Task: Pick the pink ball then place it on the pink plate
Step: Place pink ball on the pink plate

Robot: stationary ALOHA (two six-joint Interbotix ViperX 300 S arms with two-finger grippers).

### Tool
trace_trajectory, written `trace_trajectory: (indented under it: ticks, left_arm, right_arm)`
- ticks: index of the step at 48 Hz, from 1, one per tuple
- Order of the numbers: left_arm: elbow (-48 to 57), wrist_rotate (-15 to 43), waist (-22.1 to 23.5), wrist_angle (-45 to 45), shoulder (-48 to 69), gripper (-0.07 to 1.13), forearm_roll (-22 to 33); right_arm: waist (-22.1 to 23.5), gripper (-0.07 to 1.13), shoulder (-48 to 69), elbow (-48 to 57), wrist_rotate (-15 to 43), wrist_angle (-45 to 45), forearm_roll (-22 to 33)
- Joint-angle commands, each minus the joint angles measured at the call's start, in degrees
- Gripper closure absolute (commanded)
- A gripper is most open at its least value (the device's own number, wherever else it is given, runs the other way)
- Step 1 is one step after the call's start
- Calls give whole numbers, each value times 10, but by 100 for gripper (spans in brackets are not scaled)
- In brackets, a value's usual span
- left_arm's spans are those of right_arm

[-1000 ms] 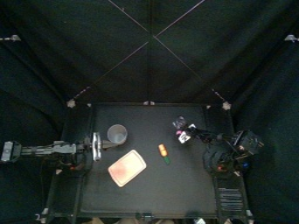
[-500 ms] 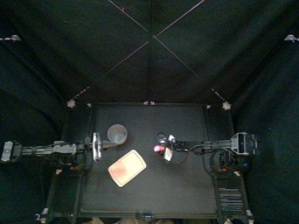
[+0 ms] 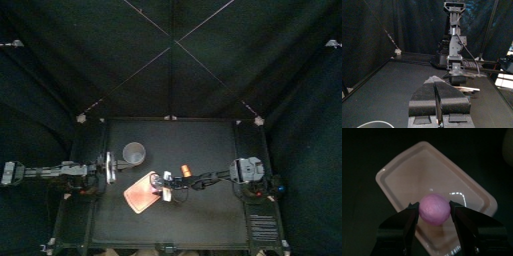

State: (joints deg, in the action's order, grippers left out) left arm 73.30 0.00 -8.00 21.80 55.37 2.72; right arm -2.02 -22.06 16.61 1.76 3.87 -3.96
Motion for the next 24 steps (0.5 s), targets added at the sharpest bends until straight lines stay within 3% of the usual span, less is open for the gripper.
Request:
trace_trajectory:
  ticks: [1, 24]
  left_arm:
    - [-7, 1, -3, 5, -3, 107, 2]
    - [-2, 3, -4, 5, -3, 107, 2]
  right_arm:
    - [-1, 34, -17, -58, 1, -2, 11]
    - [3, 28, -82, -138, 1, -78, -6]
